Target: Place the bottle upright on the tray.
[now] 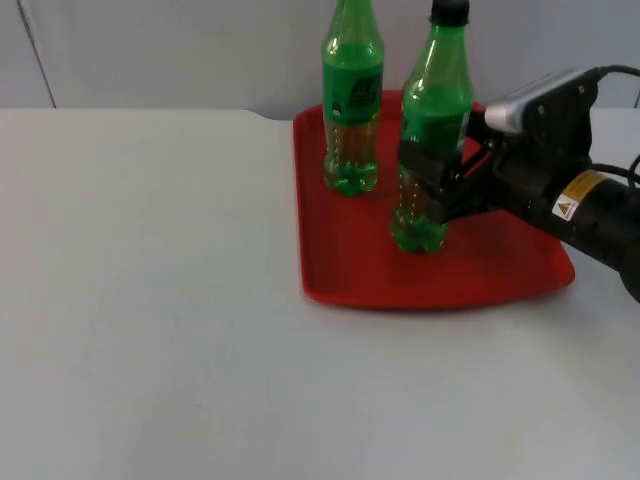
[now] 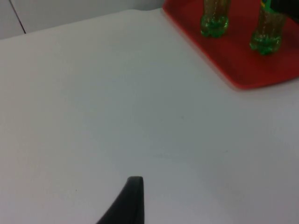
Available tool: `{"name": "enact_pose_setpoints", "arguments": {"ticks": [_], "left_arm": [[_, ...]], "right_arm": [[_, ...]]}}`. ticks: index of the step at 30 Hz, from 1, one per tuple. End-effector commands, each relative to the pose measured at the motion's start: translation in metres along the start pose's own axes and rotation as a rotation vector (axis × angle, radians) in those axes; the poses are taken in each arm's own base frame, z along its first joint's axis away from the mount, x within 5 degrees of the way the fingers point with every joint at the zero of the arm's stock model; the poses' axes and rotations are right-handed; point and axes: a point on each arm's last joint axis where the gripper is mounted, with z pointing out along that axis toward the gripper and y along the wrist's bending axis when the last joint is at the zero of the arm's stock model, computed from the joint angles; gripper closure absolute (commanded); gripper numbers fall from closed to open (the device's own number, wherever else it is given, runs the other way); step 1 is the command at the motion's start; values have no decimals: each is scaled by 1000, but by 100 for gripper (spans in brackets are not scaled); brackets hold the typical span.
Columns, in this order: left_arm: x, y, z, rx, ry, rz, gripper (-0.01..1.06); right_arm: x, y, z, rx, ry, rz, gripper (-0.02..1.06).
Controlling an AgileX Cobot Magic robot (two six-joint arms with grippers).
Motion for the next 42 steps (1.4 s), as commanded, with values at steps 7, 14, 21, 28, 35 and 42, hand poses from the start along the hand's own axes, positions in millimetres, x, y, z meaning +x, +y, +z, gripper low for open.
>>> {"name": "enact_pose_setpoints", "arguments": {"ticks": [7, 14, 21, 28, 35, 42], "left_arm": [[1, 1, 1, -5, -4, 1, 0], [1, 1, 1, -5, -4, 1, 0], [1, 1, 1, -5, -4, 1, 0], [1, 1, 1, -5, -4, 1, 0], [1, 1, 1, -5, -4, 1, 0], [1, 1, 1, -5, -4, 1, 0]], "right_arm": [[0, 5, -2, -33, 2, -11, 29], [1, 6, -5, -42, 14, -12, -1], [-2, 13, -26, -48, 61, 2, -1], [-16, 25, -69, -47, 163, 32, -1], [-33, 33, -109, -26, 351, 62, -1], [-48, 29, -131, 55, 592, 128, -1]]}}
